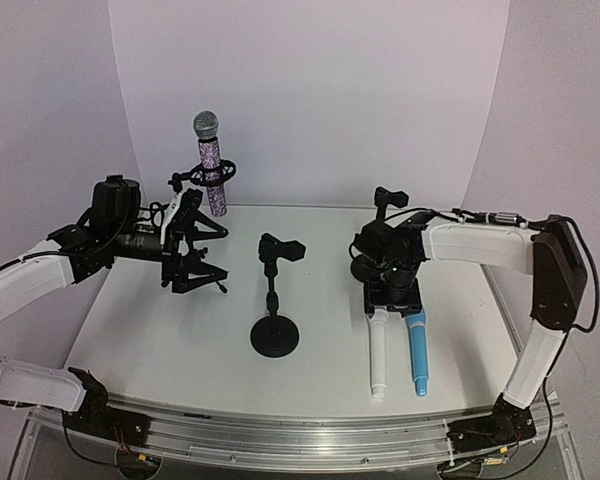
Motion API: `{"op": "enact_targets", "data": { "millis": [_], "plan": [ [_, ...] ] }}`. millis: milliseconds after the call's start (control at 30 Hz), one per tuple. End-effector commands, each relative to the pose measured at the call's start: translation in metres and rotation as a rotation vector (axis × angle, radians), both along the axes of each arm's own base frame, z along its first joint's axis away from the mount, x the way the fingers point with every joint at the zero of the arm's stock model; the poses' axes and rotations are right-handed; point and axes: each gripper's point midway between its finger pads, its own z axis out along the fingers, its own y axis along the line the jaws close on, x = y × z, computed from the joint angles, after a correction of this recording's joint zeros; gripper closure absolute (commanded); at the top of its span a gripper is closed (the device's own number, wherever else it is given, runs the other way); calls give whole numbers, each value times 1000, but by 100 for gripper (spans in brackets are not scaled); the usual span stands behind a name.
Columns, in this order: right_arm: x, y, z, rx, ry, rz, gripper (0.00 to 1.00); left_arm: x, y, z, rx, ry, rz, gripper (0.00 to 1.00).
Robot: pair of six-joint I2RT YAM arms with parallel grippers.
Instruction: Attach the microphones to the stand
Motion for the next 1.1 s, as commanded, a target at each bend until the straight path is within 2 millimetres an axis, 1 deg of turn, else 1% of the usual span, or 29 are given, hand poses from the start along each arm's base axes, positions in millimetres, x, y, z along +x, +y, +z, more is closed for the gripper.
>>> {"op": "enact_targets", "data": {
  "millis": [0, 67, 167, 267, 367, 500, 533, 567, 633, 667, 700, 733, 767, 867, 967, 1067],
  "plan": [
    [-5, 10, -10, 30, 107, -1, 33, 4, -3, 17, -14, -57, -5, 1],
    [-3, 12, -15, 23, 123, 11, 35, 5, -4, 18, -14, -61, -3, 1],
    [-5, 9, -30, 1, 160, 13, 37, 6, -5, 17, -14, -58, -8, 1],
    [-7, 9, -46, -12, 201, 15, 44, 7, -6, 17, -15, -51, -10, 1],
    [-3, 14, -53, -2, 203, 20, 51, 8, -7, 18, -18, -41, -13, 1],
    [3, 17, -60, 9, 205, 18, 57, 10, -10, 21, -21, -37, -17, 1],
    [3, 17, -62, 11, 206, 18, 61, 10, -11, 21, -23, -38, -20, 1],
    [4, 17, -63, 11, 206, 18, 66, 11, -12, 22, -24, -39, -21, 1],
    [5, 18, -63, 15, 201, 20, 81, 11, -14, 23, -27, -38, -25, 1],
    [6, 18, -61, 18, 197, 22, 90, 10, -15, 23, -27, -37, -28, 1],
    [8, 19, -59, 23, 191, 27, 96, 10, -16, 23, -27, -37, -30, 1],
    [9, 21, -56, 29, 183, 34, 100, 10, -18, 23, -27, -37, -32, 1],
    [11, 22, -52, 36, 174, 42, 100, 10, -19, 23, -26, -37, -33, 1],
    [20, 27, -32, 63, 113, 78, 100, 13, -25, 24, -19, -47, -32, 1],
    [34, 35, -1, 112, 18, 125, 100, 15, -32, 24, -10, -80, -46, 0],
    [47, 44, 33, 167, -88, 194, 100, 20, -40, 21, 0, -104, -61, 0]
  ]
}}
